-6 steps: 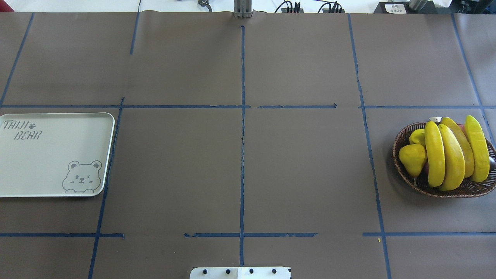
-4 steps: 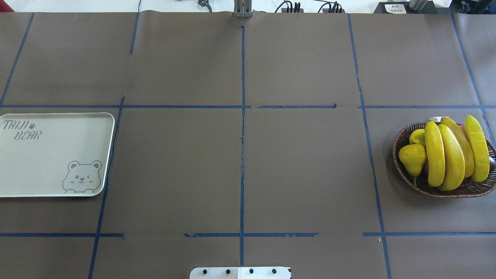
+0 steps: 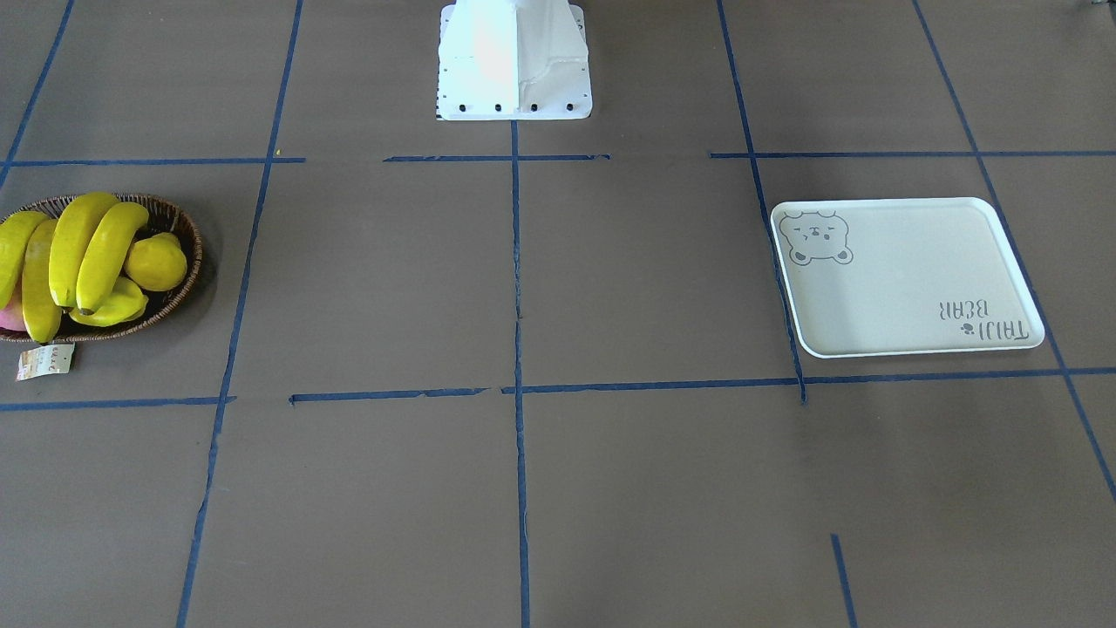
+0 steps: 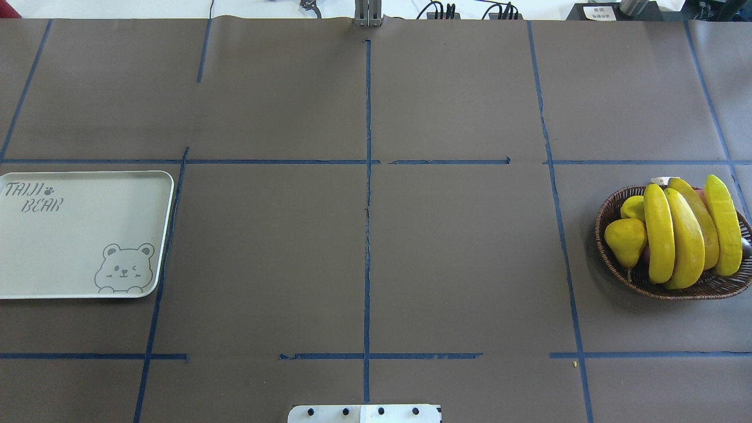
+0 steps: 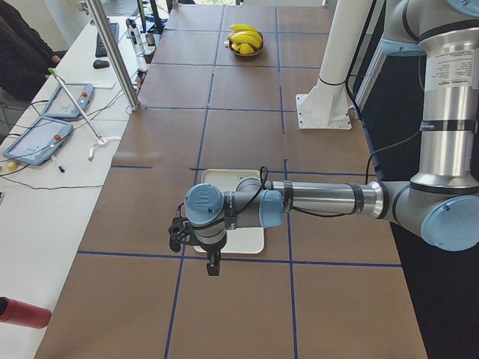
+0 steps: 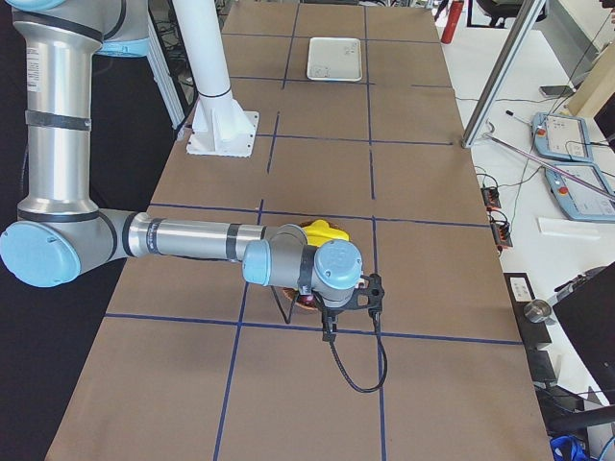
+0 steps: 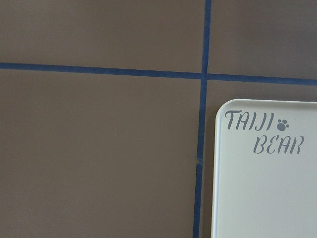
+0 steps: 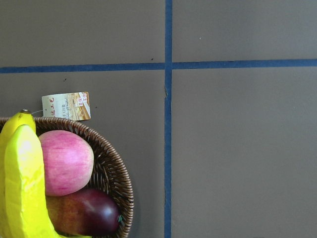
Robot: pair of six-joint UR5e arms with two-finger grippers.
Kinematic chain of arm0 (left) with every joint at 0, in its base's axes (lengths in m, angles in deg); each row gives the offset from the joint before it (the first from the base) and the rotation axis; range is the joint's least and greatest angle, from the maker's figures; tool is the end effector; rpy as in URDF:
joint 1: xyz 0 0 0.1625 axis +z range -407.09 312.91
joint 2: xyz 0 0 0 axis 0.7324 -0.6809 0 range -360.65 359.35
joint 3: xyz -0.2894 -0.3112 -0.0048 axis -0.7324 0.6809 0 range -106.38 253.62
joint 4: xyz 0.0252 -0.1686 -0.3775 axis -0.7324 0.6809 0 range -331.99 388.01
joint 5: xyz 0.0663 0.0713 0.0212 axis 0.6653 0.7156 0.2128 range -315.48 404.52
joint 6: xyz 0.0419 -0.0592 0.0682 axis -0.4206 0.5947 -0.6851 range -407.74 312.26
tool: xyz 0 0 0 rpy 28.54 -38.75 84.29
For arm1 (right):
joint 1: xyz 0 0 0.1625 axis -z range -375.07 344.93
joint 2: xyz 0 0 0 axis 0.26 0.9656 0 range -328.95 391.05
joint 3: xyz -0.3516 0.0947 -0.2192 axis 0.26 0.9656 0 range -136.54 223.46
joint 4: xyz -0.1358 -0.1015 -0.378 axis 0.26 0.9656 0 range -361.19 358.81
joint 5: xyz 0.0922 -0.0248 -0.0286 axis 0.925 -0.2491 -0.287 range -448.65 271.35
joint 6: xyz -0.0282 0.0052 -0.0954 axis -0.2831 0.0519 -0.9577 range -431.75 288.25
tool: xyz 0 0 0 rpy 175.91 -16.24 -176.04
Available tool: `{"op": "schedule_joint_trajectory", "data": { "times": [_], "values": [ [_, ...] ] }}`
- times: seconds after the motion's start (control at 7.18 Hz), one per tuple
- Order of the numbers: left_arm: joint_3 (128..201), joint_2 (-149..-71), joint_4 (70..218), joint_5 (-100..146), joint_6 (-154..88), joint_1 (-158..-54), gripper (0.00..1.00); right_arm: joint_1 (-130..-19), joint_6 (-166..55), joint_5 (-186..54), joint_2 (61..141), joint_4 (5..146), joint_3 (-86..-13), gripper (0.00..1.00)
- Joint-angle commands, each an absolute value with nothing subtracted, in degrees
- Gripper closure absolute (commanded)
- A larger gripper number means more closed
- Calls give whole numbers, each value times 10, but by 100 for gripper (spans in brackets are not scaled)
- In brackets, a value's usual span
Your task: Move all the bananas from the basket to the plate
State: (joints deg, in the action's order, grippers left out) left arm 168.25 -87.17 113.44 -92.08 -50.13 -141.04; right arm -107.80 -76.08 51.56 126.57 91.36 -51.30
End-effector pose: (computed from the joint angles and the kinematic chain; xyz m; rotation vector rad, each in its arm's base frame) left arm -0.0926 -0.4564 0.6531 -0.0113 0.8151 -0.0502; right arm 0.0779 -0.4439 0.6601 0.0001 -0.8777 -0.0008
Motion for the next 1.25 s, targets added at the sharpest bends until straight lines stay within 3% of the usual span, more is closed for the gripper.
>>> {"op": "schedule_joint_trajectory", "data": {
  "times": [0.0, 0.56, 0.84, 1.11],
  "values": [
    [1683, -870, 1134, -921, -503, -1410, 0, -1078, -759, 518, 1260, 914, -515, 0],
    [1684, -870, 1134, -922, -503, -1410, 0, -1078, -761, 518, 1259, 913, -521, 0],
    [1684, -870, 1134, -940, -503, -1410, 0, -1074, -760, 512, 1253, 917, -584, 0],
    [1685, -870, 1135, -940, -504, -1410, 0, -1070, -759, 521, 1257, 915, -588, 0]
  ]
}}
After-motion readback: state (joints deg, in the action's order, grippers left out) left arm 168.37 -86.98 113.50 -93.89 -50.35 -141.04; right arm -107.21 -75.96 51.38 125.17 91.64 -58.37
